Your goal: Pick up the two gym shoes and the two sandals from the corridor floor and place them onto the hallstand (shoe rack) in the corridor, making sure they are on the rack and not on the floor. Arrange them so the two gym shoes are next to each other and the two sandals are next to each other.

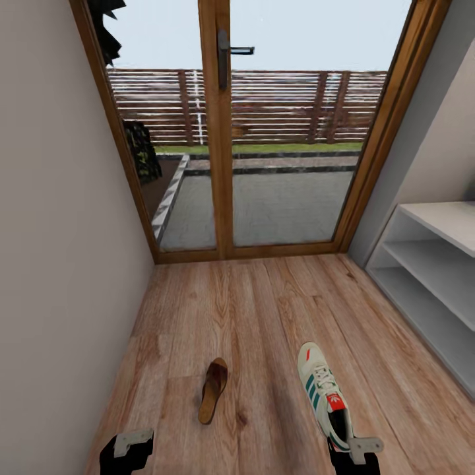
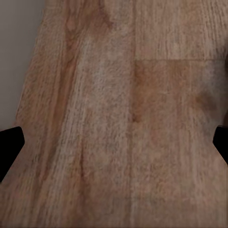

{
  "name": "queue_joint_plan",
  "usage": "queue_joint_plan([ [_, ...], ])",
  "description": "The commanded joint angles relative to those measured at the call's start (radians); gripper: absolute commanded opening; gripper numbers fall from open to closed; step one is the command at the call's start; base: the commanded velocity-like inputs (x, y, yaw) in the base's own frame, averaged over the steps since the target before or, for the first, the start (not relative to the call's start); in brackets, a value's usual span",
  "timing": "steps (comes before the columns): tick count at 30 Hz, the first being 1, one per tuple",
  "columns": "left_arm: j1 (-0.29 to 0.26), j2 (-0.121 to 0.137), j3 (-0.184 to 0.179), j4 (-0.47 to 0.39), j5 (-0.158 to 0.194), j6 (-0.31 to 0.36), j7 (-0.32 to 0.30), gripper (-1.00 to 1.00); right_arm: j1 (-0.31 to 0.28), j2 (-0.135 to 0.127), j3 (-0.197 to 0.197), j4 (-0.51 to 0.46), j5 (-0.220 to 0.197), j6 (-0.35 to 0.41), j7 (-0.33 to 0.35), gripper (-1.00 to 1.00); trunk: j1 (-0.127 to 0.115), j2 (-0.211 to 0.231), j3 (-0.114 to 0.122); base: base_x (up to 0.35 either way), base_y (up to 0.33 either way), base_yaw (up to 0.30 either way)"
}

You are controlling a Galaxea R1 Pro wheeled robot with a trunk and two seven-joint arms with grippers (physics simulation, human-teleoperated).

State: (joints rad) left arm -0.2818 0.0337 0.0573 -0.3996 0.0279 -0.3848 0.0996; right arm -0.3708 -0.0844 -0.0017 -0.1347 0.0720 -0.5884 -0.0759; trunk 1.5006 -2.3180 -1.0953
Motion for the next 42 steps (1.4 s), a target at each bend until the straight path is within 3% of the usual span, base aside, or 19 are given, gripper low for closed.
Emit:
queue_joint_plan([
  [1, 0.000, 0.000, -0.001, 0.001, 0.003, -0.003, 0.001, 1.00, 0.000, 0.000, 0.000, 0.001, 0.008, -0.002, -0.007, -1.00, -0.004, 0.007, 0.003, 0.000, 0.000, 0.000],
  [7, 0.000, 0.000, -0.001, 0.001, 0.003, -0.003, 0.001, 1.00, 0.000, -0.001, 0.000, 0.000, 0.008, -0.002, -0.007, -1.00, -0.027, 0.049, 0.021, 0.000, 0.000, 0.000],
  [15, 0.001, 0.000, -0.003, -0.001, -0.002, -0.006, 0.000, 1.00, 0.000, 0.000, 0.000, 0.000, 0.006, -0.002, -0.008, -1.00, -0.027, 0.049, 0.021, 0.040, -0.043, 0.000],
  [36, 0.001, 0.000, -0.001, -0.001, -0.002, -0.005, 0.000, 1.00, 0.000, 0.002, 0.001, -0.009, 0.006, -0.002, -0.005, -1.00, -0.027, 0.049, 0.021, 0.172, -0.209, 0.000],
  [40, 0.001, 0.000, -0.001, -0.001, -0.002, -0.004, 0.000, 1.00, 0.000, 0.003, 0.002, -0.075, 0.006, 0.000, -0.003, -1.00, -0.027, 0.049, 0.021, 0.219, -0.197, 0.000],
  [42, 0.000, -0.001, -0.002, -0.001, -0.002, -0.004, 0.000, 1.00, 0.000, 0.003, 0.003, -0.153, 0.008, 0.008, -0.002, -1.00, -0.027, 0.049, 0.021, 0.232, -0.190, 0.000],
])
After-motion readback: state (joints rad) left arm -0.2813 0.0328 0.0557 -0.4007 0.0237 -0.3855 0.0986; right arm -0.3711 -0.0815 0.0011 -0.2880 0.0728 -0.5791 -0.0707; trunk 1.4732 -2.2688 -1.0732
